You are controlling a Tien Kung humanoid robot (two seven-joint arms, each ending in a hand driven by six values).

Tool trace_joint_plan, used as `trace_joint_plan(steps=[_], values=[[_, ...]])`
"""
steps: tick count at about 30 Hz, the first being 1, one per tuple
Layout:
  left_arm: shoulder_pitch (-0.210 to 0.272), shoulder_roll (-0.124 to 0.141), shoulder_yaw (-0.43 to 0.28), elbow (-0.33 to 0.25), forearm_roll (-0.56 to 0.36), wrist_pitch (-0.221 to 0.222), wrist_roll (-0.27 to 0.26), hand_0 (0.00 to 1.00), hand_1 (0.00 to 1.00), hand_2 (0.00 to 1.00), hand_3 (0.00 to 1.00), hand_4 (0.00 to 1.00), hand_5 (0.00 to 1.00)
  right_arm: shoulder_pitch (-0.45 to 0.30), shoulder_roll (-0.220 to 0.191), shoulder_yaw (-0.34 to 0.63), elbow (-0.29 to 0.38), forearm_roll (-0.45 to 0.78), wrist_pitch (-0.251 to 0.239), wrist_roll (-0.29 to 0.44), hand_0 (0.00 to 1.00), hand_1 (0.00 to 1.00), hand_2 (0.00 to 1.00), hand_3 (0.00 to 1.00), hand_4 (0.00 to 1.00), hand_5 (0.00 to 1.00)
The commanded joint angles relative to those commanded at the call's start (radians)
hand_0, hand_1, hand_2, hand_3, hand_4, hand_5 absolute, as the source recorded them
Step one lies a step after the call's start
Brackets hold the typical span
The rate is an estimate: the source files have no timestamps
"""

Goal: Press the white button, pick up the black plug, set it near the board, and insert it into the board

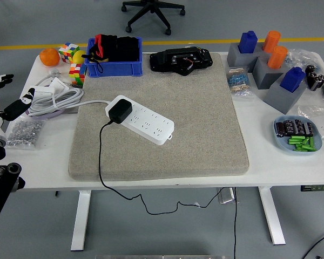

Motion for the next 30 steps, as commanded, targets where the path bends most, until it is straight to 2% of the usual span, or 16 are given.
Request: trace_joint_plan(steps=[6,12,14,17,30], values=[[0.01,0.0,-0.01,0.0,-0.005,-0.01,-0.007,0.885,0.833,0.765,0.744,0.801,0.281,0.004,-0.002,-0.004,0.001,-0.001,0.0,0.0,0.823,0.654,0.654,0.633,0.759,0.499],[0.013,0.008,-0.013,-0.003,-0.001,0.005,0.007,0.885,0.834,0.765,0.744,0.799,0.279,0.009,-0.003,-0.006,0.002,-0.002,0.0,0.0,0.823,0.653,0.656,0.634,0.76,0.499],[0.015,0.01,-0.013,-0.004,-0.008,0.003,0.0,0.885,0.834,0.766,0.744,0.798,0.278,0.009,-0.003,-0.007,0.002,-0.003,0.0,0.0,0.822,0.654,0.656,0.633,0.76,0.501],[0.021,0.013,-0.003,-0.007,-0.028,0.004,-0.04,0.885,0.834,0.766,0.744,0.798,0.278,0.008,-0.002,-0.01,0.0,-0.002,0.001,0.0,0.822,0.654,0.656,0.633,0.76,0.501],[0.027,0.016,-0.003,-0.017,-0.034,0.006,-0.053,0.872,0.834,0.756,0.735,0.79,0.263,0.008,-0.002,-0.012,0.001,-0.004,0.001,0.001,0.823,0.654,0.656,0.634,0.76,0.502]])
